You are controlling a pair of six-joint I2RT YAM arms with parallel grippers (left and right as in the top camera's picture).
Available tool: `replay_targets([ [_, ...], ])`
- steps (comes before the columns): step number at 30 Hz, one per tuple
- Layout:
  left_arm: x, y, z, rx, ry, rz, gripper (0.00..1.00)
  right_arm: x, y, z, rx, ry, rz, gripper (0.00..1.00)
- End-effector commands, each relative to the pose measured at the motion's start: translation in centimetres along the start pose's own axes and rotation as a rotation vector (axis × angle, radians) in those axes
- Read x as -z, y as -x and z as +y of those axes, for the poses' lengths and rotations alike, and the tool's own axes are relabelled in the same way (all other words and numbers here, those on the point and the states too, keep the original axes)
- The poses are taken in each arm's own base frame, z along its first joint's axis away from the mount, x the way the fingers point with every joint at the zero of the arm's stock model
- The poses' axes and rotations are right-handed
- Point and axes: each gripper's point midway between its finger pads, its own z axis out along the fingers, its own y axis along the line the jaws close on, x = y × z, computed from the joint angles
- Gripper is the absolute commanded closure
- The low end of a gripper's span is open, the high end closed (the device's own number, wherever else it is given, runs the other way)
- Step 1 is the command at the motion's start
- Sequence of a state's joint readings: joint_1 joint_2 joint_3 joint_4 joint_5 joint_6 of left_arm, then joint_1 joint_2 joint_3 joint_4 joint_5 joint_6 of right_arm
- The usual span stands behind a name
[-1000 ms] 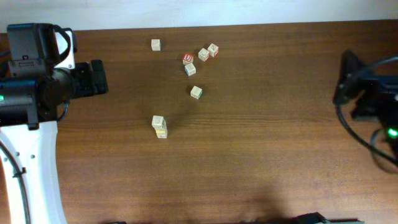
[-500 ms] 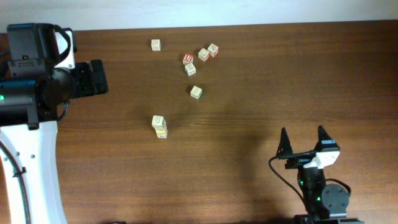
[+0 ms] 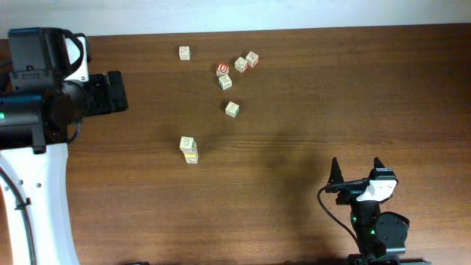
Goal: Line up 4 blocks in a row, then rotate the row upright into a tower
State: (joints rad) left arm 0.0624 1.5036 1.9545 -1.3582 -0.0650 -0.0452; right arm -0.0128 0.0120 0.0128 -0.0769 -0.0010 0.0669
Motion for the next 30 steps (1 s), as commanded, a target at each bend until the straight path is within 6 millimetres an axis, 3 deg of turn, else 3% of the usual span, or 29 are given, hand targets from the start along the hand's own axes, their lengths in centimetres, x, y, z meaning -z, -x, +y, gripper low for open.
replay_targets([
  [1, 0.0, 0.2, 0.4, 0.000, 0.014, -0.005, 0.01, 0.0, -0.3, -0.3, 0.007, -0.017, 0.004, 0.02],
  [7, 0.0, 0.0, 0.4, 0.000, 0.015, 0.001, 0.01, 0.0, -0.3, -0.4, 0.007, -0.017, 0.004, 0.02],
  [9, 1.1, -0.6, 0.5, 0.000, 0.013, 0.001, 0.01, 0.0, -0.3, -0.3, 0.007, -0.017, 0.004, 0.02],
  [12, 3.0, 1.3, 0.4, -0.020, 0.001, -0.185, 0.01, 0.0, -0.3, -0.3, 0.007, -0.017, 0.004, 0.02],
  [14, 3.3, 0.5, 0.4, -0.037, -0.001, -0.318, 0.01, 0.0, -0.3, -0.3, 0.007, -0.017, 0.004, 0.02],
  [18, 2.5, -3.6, 0.2, -0.027, -0.022, -0.598, 0.01, 0.0, -0.3, -0.3, 0.007, -0.017, 0.004, 0.02],
  [22, -1.5, -11.5, 0.1, -0.025, -0.026, -0.774, 0.01, 0.0, -0.3, -0.3, 0.007, -0.017, 0.004, 0.02],
  [24, -3.5, -14.3, 0.2, -0.021, -0.024, -0.824, 0.01, 0.0, -0.3, -0.3, 0.007, -0.017, 0.004, 0.02],
  [30, -8.3, -19.3, 0.4, -0.021, 0.001, -0.840, 0.01, 0.0, -0.3, -0.3, 0.007, -0.017, 0.004, 0.02],
])
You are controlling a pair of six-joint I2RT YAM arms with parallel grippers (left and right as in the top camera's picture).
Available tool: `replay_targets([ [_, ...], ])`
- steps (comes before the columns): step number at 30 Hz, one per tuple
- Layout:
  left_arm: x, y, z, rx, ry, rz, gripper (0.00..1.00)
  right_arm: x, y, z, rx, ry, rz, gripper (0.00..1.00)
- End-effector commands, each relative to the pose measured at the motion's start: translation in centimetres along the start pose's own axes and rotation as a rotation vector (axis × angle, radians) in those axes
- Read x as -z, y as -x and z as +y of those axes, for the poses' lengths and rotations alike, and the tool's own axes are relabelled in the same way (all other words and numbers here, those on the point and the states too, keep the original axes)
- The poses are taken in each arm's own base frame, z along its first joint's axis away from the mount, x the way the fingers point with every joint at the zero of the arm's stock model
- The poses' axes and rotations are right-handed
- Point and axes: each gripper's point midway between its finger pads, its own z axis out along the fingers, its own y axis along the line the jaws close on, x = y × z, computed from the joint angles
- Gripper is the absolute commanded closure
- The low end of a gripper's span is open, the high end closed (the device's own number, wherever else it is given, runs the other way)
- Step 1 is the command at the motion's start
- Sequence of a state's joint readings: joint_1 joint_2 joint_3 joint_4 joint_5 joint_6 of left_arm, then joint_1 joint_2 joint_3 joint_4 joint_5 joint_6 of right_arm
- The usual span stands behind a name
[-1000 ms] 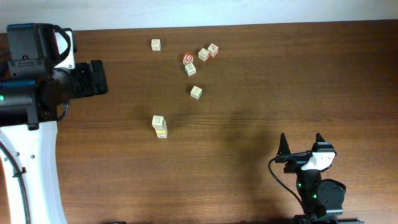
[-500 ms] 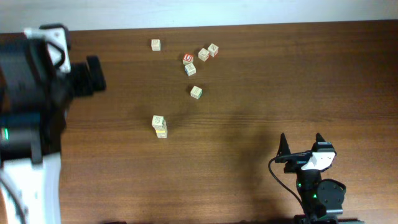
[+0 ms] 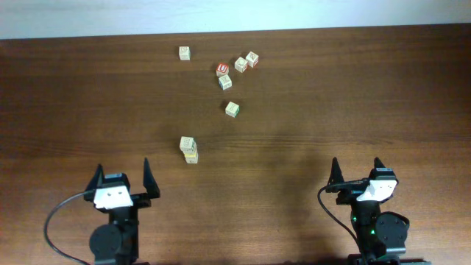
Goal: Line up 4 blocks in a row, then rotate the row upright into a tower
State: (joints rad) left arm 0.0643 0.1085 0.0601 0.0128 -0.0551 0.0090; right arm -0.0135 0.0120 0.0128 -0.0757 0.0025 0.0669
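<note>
Several small wooden letter blocks lie on the brown table point(image 3: 353, 88). One pale block point(image 3: 184, 53) sits alone at the back. A cluster lies to its right: a red-faced block point(image 3: 223, 69), two pale ones point(image 3: 241, 64) point(image 3: 252, 59) and another point(image 3: 225, 82) just below. A single block point(image 3: 232, 109) rests nearer the middle. Two blocks point(image 3: 188, 144) point(image 3: 191, 156) touch each other left of centre. My left gripper point(image 3: 121, 175) stands open at the front left, and my right gripper point(image 3: 356, 168) stands open at the front right. Both hold nothing and are well short of the blocks.
The white wall strip runs along the table's far edge point(image 3: 235, 33). Black cables loop beside each arm base at the front edge.
The left arm was at the far left edge, large in the overhead view; now it sits at the front left with its fingers spread. The blocks and the right arm are unchanged.
</note>
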Motion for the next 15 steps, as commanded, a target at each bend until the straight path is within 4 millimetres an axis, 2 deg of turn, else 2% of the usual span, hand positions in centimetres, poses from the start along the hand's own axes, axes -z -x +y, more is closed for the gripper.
replay_targets([
  [1, 0.42, -2.42, 0.09, -0.059, 0.007, 0.039, 0.01, -0.01, -0.31, -0.27, 0.007, -0.013, 0.005, 0.02],
  [3, 0.41, -2.46, -0.09, -0.134, -0.004, 0.040, 0.01, -0.01, -0.31, -0.27, 0.007, -0.013, 0.005, 0.02],
  [15, 0.42, -2.45, -0.46, -0.138, -0.026, 0.039, 0.01, -0.01, -0.31, -0.27, 0.007, -0.013, 0.005, 0.02],
])
